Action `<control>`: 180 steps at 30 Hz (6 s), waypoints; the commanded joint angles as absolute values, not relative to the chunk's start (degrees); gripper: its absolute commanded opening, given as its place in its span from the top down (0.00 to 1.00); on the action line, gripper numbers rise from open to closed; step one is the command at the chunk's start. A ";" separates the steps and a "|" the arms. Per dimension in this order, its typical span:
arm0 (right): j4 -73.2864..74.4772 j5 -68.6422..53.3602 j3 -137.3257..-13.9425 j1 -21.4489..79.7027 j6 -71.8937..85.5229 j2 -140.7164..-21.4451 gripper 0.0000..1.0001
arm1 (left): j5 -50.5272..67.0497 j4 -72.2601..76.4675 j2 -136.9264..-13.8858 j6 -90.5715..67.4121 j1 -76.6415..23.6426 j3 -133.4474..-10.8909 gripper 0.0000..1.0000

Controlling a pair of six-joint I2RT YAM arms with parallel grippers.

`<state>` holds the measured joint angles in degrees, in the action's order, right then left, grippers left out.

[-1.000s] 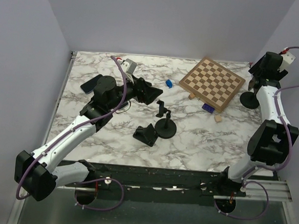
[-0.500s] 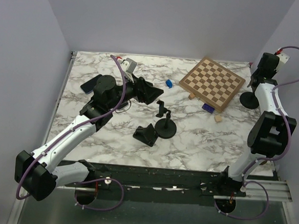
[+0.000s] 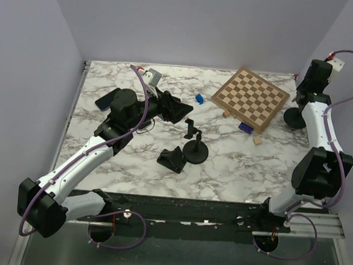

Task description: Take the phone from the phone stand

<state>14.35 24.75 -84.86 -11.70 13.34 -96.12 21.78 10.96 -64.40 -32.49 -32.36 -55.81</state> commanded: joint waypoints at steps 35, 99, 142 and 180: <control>47.09 -24.24 -69.53 4.39 13.14 -60.76 0.99 | 29.95 5.47 -70.06 -14.96 -46.74 -62.00 0.28; 38.54 -13.26 -62.96 6.06 12.35 -62.98 0.32 | 30.16 3.46 -57.77 -19.56 -42.19 -62.00 0.21; 65.03 4.89 -92.22 22.98 9.22 -85.42 0.68 | 28.53 0.44 -57.58 -18.03 -42.54 -61.68 0.21; 57.90 -5.03 -84.77 33.21 -20.66 -78.22 0.00 | 28.78 1.51 -58.10 -19.01 -43.02 -60.86 0.21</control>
